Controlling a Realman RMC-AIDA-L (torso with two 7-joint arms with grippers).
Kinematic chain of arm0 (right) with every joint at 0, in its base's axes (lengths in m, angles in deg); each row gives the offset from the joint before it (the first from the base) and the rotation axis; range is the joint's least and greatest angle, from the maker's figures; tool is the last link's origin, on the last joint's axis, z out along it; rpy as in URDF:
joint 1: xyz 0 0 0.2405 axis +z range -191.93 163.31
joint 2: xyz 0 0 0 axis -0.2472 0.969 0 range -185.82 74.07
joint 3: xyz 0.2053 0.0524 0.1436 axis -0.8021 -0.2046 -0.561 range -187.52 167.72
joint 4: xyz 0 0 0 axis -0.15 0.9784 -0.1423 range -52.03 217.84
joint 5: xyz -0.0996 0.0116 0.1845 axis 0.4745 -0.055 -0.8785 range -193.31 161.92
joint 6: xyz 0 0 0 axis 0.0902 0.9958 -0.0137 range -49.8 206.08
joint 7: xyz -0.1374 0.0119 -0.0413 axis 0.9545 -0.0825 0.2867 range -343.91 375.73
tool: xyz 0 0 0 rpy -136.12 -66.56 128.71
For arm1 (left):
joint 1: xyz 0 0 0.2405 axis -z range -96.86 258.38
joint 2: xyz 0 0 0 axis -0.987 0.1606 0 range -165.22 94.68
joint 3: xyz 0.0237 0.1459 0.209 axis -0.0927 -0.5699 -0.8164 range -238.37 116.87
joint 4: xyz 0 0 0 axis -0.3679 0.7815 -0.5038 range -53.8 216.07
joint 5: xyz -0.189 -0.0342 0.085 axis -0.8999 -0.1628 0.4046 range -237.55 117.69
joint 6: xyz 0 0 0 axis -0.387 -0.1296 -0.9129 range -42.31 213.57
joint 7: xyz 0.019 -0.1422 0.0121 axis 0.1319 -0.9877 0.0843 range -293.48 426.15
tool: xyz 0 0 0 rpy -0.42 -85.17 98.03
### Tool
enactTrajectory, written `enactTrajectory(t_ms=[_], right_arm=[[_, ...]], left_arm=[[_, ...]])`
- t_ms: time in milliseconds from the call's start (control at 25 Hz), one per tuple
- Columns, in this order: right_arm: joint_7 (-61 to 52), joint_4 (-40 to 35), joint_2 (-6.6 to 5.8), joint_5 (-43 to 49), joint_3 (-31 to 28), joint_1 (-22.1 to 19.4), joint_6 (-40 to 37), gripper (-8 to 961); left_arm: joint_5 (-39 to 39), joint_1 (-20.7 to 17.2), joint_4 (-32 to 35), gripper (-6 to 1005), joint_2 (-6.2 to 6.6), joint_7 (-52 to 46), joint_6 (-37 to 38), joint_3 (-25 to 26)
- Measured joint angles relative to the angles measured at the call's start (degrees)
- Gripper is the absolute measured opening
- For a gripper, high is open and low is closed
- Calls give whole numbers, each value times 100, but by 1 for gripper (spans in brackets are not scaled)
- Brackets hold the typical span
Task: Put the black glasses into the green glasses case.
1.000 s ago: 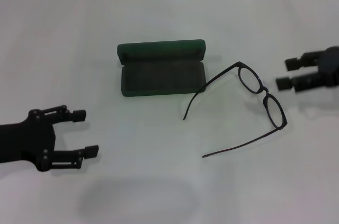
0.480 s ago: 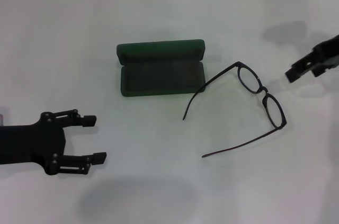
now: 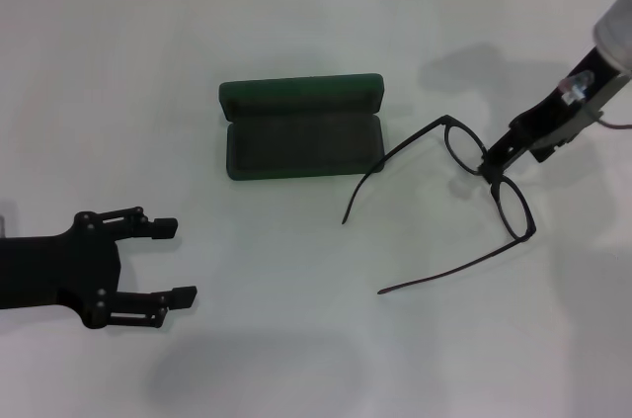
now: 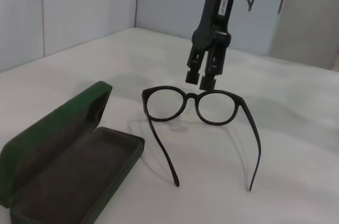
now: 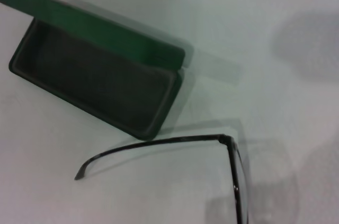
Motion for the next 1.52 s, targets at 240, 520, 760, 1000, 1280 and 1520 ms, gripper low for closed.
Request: enactTrajectory(t_ms=[240,520,760,1000,1280,1520], right_arm=[[-24,309,58,14,59,60,268,754],[-238,331,66,29,340,70,495,726],[-384,318,114,-13,739,67,740,591],[-384,332,124,-40,794,87,775,430],[-385,309,131,-42,803,87,753,250],[-384,311,131,-41,869,86,745,81]], left_arm=[[3,-31,0,865,-27,2,-19,4],[51,-23,0,865,-53,4,-37,0],[75,-25,0,864,-65,5,-86,-1],[82,-24,-6,864,-63,4,-89,4],[83,-2,-9,863,-48,5,-101,4],[83,3,-9,863,-54,0,-149,3]])
